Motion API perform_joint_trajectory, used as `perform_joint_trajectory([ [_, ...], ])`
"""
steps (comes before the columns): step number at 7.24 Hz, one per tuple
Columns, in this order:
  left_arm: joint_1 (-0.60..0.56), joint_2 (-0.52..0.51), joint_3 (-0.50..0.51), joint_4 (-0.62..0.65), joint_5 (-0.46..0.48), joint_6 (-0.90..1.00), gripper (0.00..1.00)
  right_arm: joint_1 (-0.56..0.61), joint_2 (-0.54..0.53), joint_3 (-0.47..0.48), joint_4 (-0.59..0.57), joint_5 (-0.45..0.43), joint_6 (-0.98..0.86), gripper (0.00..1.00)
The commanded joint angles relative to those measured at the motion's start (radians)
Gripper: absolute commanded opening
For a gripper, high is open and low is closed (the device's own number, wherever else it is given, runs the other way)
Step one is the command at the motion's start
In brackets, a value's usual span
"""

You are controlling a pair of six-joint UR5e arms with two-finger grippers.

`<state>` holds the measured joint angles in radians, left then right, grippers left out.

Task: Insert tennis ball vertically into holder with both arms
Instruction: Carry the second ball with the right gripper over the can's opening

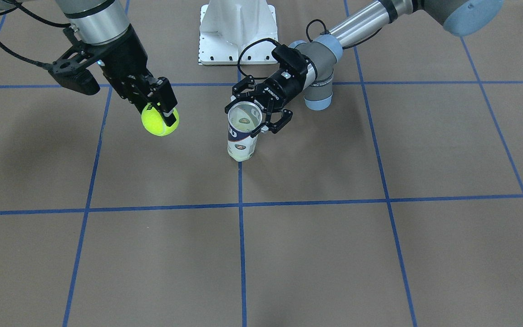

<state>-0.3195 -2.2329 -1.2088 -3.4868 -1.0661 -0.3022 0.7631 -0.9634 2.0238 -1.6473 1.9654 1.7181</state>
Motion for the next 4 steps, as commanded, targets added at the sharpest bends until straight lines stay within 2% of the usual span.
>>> perform_joint_trajectory([
  [1, 0.0, -0.001, 0.0, 0.0, 0.0, 0.0, 0.88, -0.074, 0.07, -0.002, 0.0, -0.019, 0.063, 0.0],
  [3, 0.0, -0.001, 0.0, 0.0, 0.0, 0.0, 0.87, -0.142, 0.113, -0.02, 0.001, -0.09, 0.096, 0.0],
  [4, 0.0, 0.001, 0.0, 0.0, 0.0, 0.0, 0.86, -0.151, 0.124, -0.03, 0.001, -0.094, 0.098, 0.0],
])
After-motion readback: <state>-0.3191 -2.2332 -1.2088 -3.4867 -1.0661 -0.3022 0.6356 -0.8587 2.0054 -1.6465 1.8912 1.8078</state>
